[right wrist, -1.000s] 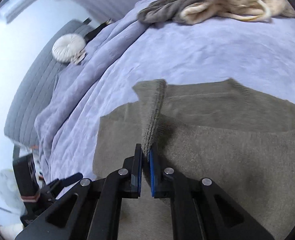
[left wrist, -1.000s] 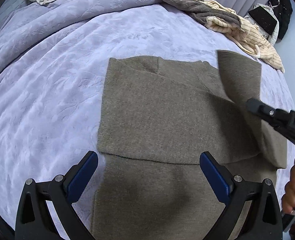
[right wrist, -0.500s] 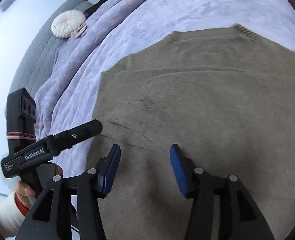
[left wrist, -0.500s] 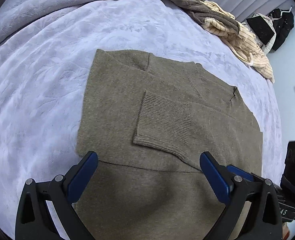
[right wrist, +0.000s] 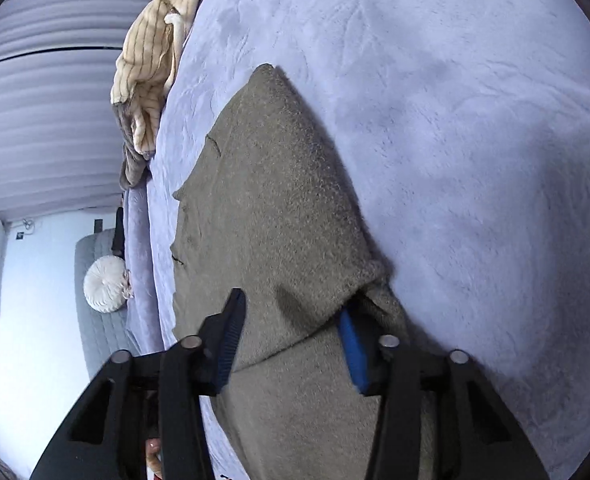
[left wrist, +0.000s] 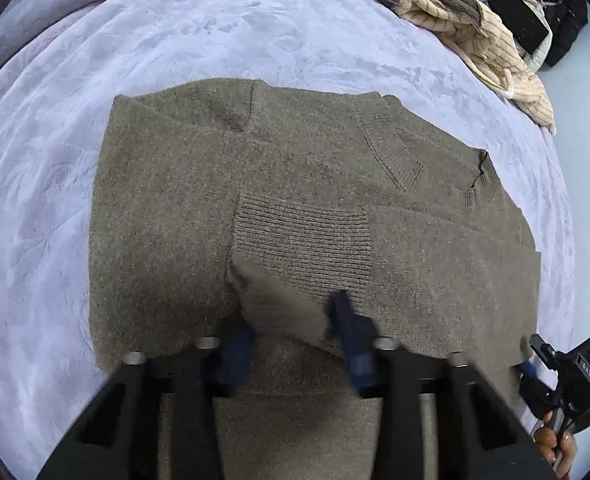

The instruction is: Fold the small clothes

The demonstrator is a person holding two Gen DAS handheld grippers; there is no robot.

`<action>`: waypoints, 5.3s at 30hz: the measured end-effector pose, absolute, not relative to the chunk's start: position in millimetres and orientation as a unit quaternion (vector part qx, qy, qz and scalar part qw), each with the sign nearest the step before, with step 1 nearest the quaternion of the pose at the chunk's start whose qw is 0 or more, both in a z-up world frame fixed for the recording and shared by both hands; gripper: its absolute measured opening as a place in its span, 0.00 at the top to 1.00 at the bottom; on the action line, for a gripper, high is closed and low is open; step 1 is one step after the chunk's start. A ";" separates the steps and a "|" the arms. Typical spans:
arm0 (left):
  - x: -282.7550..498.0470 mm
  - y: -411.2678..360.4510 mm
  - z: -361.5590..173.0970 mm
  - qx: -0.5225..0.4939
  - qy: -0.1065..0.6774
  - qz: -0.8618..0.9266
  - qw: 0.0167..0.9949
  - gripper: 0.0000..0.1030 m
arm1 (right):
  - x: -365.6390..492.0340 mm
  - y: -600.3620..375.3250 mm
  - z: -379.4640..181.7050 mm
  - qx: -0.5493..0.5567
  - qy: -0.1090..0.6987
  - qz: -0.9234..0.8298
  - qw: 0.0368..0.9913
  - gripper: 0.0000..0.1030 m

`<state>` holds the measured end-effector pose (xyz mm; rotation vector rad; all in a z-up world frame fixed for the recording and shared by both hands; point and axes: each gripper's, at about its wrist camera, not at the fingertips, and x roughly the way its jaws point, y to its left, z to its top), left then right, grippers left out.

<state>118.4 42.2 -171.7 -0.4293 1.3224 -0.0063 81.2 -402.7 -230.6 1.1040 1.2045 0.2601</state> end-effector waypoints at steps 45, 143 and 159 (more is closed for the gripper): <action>78.1 66.6 -149.7 -0.119 0.584 0.063 0.801 0.31 | 97.0 -440.0 -235.7 0.366 0.586 0.158 0.705 0.81; -4.0 26.8 -147.0 -0.065 0.649 0.016 0.758 0.00 | -2.6 -390.4 -177.0 0.268 0.638 0.086 0.717 0.48; -79.9 24.6 -142.5 -0.042 0.686 -0.121 0.717 0.00 | -92.7 -367.4 -174.9 0.264 0.672 0.029 0.691 0.46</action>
